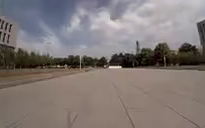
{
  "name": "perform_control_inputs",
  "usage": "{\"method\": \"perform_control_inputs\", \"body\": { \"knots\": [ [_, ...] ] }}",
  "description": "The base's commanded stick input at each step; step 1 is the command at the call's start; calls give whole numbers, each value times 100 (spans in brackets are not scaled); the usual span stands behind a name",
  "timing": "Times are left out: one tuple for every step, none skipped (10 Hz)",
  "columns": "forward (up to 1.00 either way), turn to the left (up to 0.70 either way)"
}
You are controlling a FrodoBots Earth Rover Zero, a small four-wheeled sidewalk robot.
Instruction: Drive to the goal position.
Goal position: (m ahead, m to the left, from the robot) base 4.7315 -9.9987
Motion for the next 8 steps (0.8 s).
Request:
{"method": "perform_control_inputs", "body": {
  "knots": [
    [100, 0],
    [100, 0],
    [100, 0],
    [100, 0],
    [100, 0],
    [100, 0],
    [100, 0],
    [100, 0]
  ]
}}
